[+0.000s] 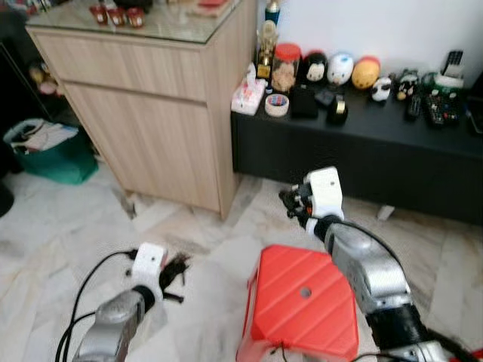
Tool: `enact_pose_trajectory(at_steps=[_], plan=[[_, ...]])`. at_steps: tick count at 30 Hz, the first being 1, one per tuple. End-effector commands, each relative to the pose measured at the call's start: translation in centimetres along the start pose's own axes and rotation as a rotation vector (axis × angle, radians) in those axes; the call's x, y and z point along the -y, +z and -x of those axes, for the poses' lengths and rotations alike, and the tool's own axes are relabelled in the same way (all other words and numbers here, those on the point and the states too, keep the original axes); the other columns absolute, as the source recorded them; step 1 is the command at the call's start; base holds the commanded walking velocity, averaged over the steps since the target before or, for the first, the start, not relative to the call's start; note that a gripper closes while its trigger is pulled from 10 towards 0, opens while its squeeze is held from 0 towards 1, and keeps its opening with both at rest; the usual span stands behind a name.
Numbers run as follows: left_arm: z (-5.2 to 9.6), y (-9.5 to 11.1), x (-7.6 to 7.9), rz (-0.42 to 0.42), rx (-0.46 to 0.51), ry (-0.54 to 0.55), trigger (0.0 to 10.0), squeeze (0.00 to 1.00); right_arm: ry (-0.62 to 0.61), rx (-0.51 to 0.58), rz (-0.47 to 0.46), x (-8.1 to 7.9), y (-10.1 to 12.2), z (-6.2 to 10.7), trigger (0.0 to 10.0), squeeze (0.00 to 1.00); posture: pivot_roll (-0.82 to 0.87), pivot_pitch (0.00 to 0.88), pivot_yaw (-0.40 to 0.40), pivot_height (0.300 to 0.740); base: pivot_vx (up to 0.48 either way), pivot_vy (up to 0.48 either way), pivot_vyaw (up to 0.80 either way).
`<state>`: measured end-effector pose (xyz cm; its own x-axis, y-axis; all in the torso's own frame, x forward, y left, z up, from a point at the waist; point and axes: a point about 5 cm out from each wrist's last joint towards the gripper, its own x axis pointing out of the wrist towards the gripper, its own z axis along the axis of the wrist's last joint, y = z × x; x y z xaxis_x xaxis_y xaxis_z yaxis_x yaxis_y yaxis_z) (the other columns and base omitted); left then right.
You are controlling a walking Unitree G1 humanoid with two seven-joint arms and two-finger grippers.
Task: Hang keys on a hook
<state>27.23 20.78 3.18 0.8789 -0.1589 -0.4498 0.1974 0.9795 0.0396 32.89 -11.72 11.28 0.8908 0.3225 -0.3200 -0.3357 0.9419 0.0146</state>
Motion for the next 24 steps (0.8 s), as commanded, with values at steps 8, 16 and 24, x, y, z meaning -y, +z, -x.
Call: enact_pose_trajectory(at_steps=[8, 16, 24], plan=[[1.7, -5.9, -1.7, -0.862, -0.363, -0.082, 10.0, 0.00, -0.125, -0.337, 0.055, 1.8, -11.8, 1.1, 10.0, 0.00, 0.09, 0.098, -0.019, 0.740, 0.000, 0.000, 0.00], [0.8, -4.8, -2.0, -0.405, -0.207, 0.128, 10.0, 0.00, -0.151, -0.467, 0.022, 1.5, -16.7, 2.9, 10.0, 0.00, 0.10, 0.082, -0.019, 0.740, 0.000, 0.000, 0.00], [0.0, -4.4, -0.2, 0.127, -0.056, 0.140, 10.0, 0.00, -0.202, -0.560, -0.074, 1.2, -20.3, 5.3, 10.0, 0.00, 0.09, 0.071, -0.018, 0.740, 0.000, 0.000, 0.00]])
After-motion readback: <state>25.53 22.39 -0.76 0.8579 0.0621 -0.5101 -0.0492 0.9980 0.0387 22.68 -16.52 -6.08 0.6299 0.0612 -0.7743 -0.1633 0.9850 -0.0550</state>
